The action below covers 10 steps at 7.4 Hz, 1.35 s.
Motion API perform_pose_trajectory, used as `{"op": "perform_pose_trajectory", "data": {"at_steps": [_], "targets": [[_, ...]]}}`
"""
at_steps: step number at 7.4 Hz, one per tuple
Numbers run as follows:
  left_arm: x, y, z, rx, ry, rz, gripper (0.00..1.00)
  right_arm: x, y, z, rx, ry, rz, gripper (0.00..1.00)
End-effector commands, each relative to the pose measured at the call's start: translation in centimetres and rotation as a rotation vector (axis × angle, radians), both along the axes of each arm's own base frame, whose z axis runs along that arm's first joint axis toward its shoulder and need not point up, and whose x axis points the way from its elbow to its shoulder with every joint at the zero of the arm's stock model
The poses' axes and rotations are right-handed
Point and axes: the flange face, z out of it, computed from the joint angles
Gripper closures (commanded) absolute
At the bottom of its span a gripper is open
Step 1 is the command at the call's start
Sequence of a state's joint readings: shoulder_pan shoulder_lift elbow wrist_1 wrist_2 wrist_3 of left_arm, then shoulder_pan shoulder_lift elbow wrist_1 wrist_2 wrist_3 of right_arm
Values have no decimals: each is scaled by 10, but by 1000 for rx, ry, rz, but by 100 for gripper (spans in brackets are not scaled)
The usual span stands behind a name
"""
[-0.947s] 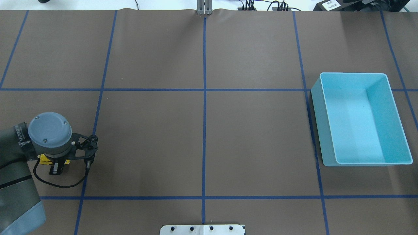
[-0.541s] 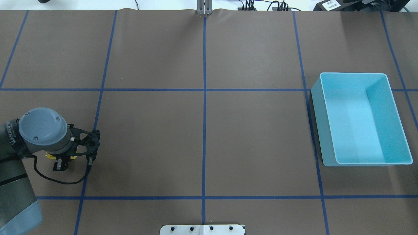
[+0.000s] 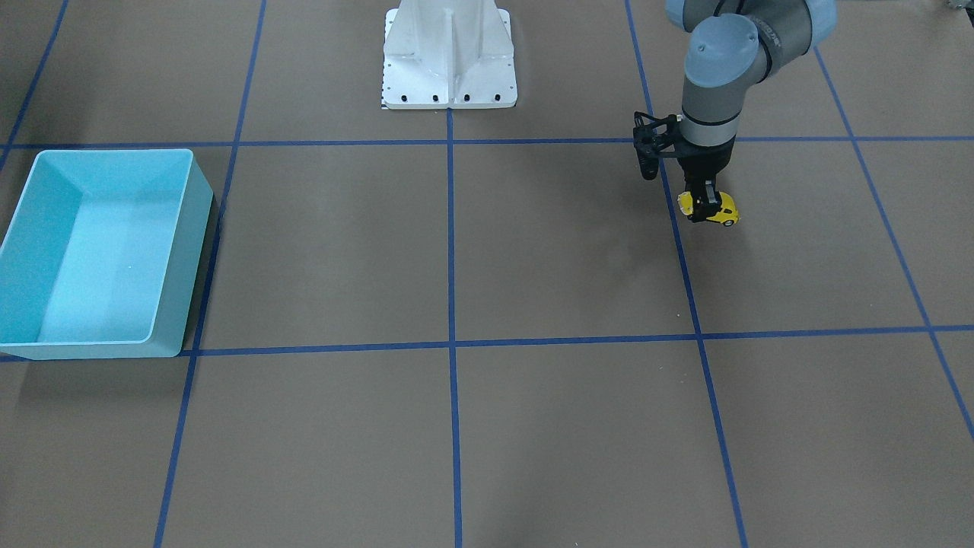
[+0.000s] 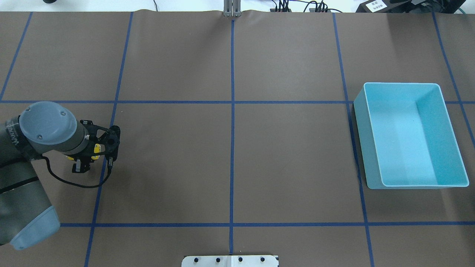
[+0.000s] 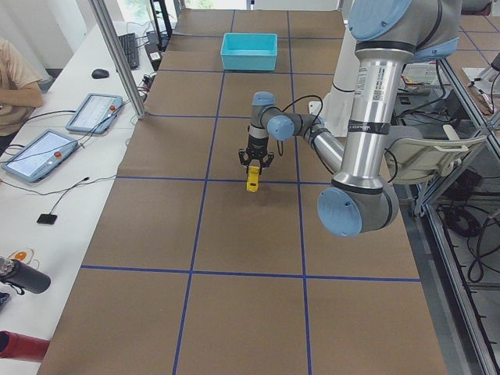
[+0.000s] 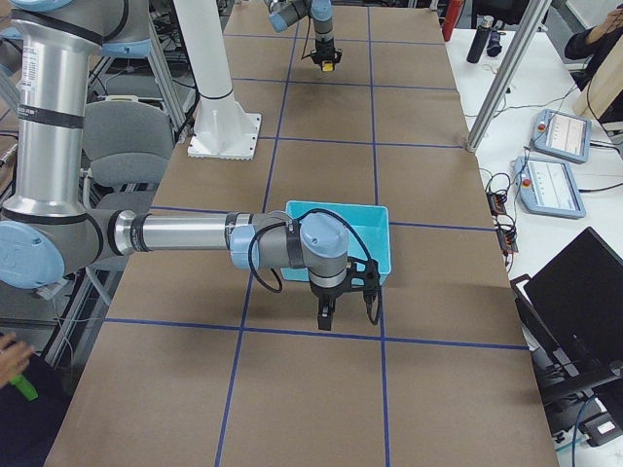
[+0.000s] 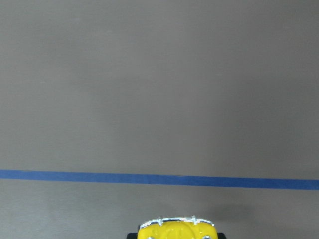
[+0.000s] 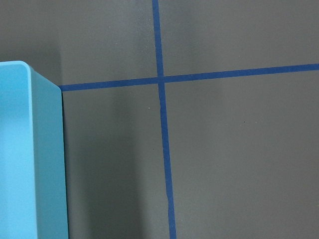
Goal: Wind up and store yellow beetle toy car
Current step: 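Roll the held car along the table away from the robot with the left gripper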
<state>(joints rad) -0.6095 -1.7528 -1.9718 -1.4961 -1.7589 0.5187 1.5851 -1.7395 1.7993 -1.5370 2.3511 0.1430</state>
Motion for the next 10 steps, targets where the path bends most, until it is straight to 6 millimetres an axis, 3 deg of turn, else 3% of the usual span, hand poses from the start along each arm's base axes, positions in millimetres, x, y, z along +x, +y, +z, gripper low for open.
{"op": "perform_pose_trajectory", "data": {"at_steps": [1, 3, 10], "targets": [[15, -39, 1, -32, 4, 21, 100, 2, 0, 0, 0, 0, 5, 0], [31, -65, -11, -53, 8, 11, 100, 4, 6, -2, 3, 0, 10, 0], [56, -67, -24, -144, 21, 58, 100, 5, 9, -2, 2, 1, 12, 0]]}}
